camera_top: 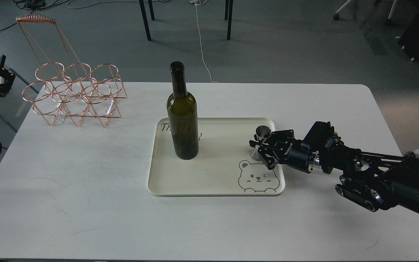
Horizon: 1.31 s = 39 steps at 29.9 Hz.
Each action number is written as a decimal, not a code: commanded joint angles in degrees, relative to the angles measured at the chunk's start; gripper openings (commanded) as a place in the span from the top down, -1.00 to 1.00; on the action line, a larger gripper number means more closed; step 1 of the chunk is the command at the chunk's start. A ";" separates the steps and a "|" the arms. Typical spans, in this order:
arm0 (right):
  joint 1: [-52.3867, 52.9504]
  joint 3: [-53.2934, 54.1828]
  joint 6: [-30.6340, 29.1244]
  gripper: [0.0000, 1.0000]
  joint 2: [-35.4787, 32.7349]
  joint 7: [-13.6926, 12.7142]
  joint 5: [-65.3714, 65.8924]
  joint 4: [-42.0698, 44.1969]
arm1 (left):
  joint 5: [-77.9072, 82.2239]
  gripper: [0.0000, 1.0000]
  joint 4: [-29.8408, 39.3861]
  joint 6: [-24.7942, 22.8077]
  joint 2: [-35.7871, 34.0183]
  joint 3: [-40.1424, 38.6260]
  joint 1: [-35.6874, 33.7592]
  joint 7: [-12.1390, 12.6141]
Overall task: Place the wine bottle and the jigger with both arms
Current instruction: 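Reach the right gripper to the steel jigger and grasp it, then lift the jigger with the right gripper and carry it off the tray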
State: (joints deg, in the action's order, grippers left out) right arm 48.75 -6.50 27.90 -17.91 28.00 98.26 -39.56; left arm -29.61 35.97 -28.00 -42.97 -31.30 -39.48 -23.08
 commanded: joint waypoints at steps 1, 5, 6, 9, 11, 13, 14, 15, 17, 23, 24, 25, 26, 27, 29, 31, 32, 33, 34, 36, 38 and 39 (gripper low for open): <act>0.12 0.00 0.10 0.87 -0.02 0.00 0.00 -0.08 | 0.00 -0.97 -0.02 0.00 0.08 -0.08 0.02 -0.03; 0.47 0.08 0.10 0.87 -0.37 0.00 -0.17 -0.17 | 0.00 -0.97 0.07 0.00 -0.01 -0.08 -0.07 -0.03; 0.55 0.17 0.10 0.87 -0.46 0.00 -0.26 -0.17 | 0.00 -0.97 0.07 0.00 -0.01 -0.08 -0.07 -0.03; 1.17 0.61 0.10 0.87 -0.90 0.00 -0.53 -0.17 | 0.00 -0.97 0.07 0.00 -0.01 -0.08 -0.24 -0.03; 1.35 1.05 0.10 0.87 -1.69 0.00 -0.88 -0.61 | 0.00 -0.97 0.07 0.00 -0.01 -0.08 -0.60 -0.03; 1.35 2.54 0.10 0.87 -2.56 0.00 -1.14 -0.87 | 0.00 -0.97 0.07 0.00 -0.01 -0.08 -0.77 -0.03; 1.35 3.50 0.10 0.87 -3.09 0.00 -1.14 -0.96 | 0.00 -0.97 0.15 0.00 -0.01 -0.16 -0.95 -0.03; 1.35 4.56 0.10 0.87 -3.79 0.00 -1.23 -1.05 | -0.09 -0.97 0.16 0.00 -0.01 -0.17 -0.95 -0.03; 1.26 7.02 0.10 0.87 -5.64 0.00 -1.23 -1.22 | -0.01 -0.97 0.24 0.00 -0.10 -0.17 -1.21 -0.03; 0.20 15.02 0.10 0.87 -12.75 0.00 -1.41 -4.12 | 0.00 -0.97 0.60 0.00 -1.51 -0.17 -1.65 0.05; -0.23 15.46 0.10 0.87 -13.90 0.00 -1.49 -4.30 | 0.00 -0.97 0.68 0.00 -1.59 -0.17 -1.74 0.05; -0.93 15.81 0.10 0.87 -15.30 0.00 -2.02 -4.74 | 0.00 -0.97 0.68 0.00 -1.68 -0.17 -1.74 0.05; -1.81 16.08 0.10 0.87 -16.71 0.00 -3.15 -5.26 | 0.00 -0.97 0.68 0.00 -1.86 -0.17 -1.83 0.05; -2.51 16.08 0.10 0.87 -17.85 0.00 -4.47 -5.79 | 0.00 -0.97 0.77 0.00 -2.12 -0.17 -1.83 0.05; -4.36 15.82 0.10 0.87 -20.14 0.00 -7.28 -6.67 | 0.00 -0.97 0.86 0.00 -2.30 -0.17 -2.00 0.05; -6.64 15.82 0.10 0.87 -21.98 0.00 -9.13 -6.76 | 0.00 -0.97 0.95 0.00 -2.30 -0.17 -2.00 0.05; -7.87 15.99 0.10 0.87 -22.60 0.00 -9.84 -6.68 | 0.00 -0.97 1.03 0.00 -2.30 -0.17 -2.00 0.05; -8.93 16.08 0.10 0.87 -22.96 0.00 -10.63 -6.59 | 0.08 -0.97 1.03 0.00 -2.30 -0.17 -2.00 0.14; -9.89 16.08 0.10 0.87 -23.13 0.00 -11.33 -6.50 | 0.08 -0.97 1.03 0.00 -2.30 -0.17 -2.09 0.14; -11.48 16.08 0.10 0.87 -23.40 0.00 -13.00 -6.24 | 0.00 -0.97 1.56 0.00 -2.21 -0.17 -2.18 0.06; -12.53 15.99 0.10 0.87 -23.40 0.00 -14.58 -6.15 | 0.00 -0.97 2.35 0.00 -2.21 -0.17 -2.18 -0.03; -12.89 15.82 0.10 0.87 -23.40 0.00 -15.11 -6.06 | 0.08 -0.97 2.70 0.00 -2.21 -0.17 -2.18 -0.03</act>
State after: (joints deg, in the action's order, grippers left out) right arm 37.29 9.55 28.01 -41.20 27.99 85.00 -45.84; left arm -29.57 37.76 -28.00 -45.23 -31.48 -41.63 -22.97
